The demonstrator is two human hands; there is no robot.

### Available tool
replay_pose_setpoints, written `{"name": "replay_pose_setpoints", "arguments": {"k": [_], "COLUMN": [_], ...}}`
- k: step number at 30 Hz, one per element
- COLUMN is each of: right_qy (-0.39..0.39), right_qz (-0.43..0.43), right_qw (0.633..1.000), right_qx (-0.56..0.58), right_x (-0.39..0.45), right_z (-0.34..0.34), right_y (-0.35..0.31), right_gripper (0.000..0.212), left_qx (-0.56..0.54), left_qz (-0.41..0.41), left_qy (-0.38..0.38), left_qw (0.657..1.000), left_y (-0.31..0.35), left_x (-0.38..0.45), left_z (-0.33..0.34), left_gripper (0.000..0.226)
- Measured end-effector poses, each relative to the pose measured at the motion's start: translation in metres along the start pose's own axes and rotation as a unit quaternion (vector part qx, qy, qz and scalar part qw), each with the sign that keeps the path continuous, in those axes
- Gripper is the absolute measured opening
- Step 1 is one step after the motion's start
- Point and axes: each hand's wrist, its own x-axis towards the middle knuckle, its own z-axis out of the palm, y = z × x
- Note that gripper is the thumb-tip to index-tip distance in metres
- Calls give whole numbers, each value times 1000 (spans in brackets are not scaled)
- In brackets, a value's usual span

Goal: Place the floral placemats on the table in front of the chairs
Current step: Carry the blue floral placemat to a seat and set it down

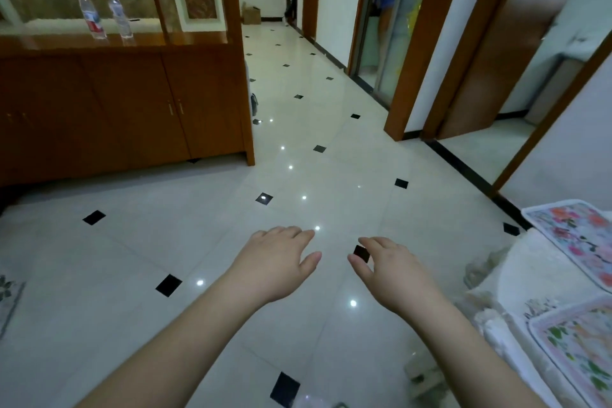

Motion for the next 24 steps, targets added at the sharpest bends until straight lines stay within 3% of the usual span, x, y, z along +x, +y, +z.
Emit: {"name": "replay_pose_setpoints", "arguments": {"k": [13,24], "right_qy": [12,36], "right_qz": [62,114], "right_qw": [998,992], "right_qx": [26,31], "right_x": [159,268], "right_z": [-22,-59], "right_y": [107,170], "right_gripper": [55,52], "left_qx": [62,87], "left_qz": [73,137], "left_qy": [-25,-34], "left_qw": [995,986], "left_y": [40,61], "left_x": [235,386], "left_z": [-20,-29], "left_gripper": [56,56]}}
